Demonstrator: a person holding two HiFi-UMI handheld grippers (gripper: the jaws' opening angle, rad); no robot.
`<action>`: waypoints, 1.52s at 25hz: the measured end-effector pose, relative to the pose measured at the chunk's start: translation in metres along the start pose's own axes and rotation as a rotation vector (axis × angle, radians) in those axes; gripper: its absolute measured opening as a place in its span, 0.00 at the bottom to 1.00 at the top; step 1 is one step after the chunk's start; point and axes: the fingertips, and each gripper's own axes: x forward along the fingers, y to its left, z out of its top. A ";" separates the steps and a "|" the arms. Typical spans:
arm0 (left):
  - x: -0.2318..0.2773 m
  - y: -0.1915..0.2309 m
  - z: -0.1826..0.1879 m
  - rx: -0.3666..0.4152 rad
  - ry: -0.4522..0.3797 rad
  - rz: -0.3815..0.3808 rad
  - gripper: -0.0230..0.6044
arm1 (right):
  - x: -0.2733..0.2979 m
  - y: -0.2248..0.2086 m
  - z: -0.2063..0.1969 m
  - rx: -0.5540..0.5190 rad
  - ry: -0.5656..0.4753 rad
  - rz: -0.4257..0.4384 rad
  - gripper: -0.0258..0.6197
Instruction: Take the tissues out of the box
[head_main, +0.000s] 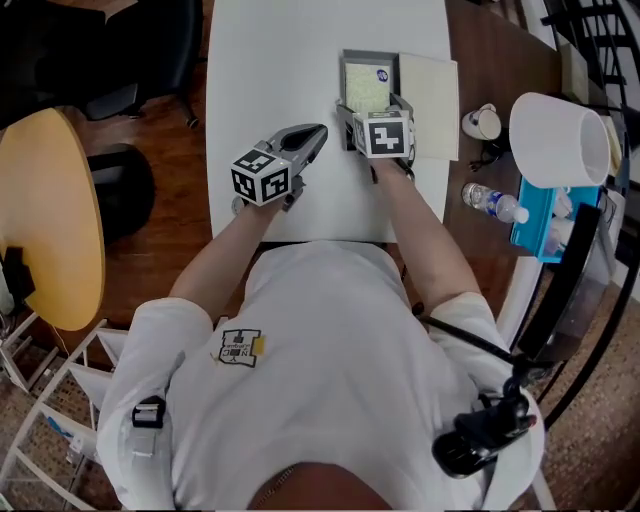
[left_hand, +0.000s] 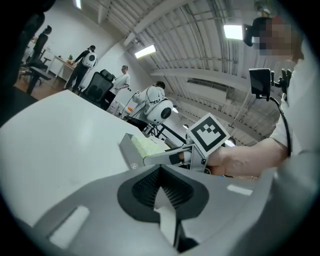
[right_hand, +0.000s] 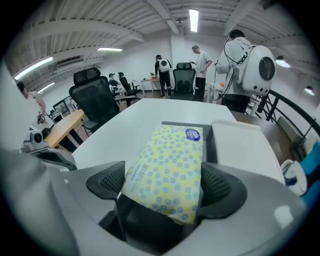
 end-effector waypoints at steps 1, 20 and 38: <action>-0.001 0.001 -0.001 -0.003 0.005 -0.009 0.04 | 0.001 -0.001 0.000 0.003 0.009 -0.005 0.75; -0.028 0.013 0.007 -0.040 -0.004 0.015 0.04 | -0.031 -0.077 0.183 -0.841 -0.080 0.314 0.67; 0.047 0.064 0.075 0.204 0.084 0.141 0.04 | 0.109 -0.026 0.130 -1.022 0.204 0.800 0.70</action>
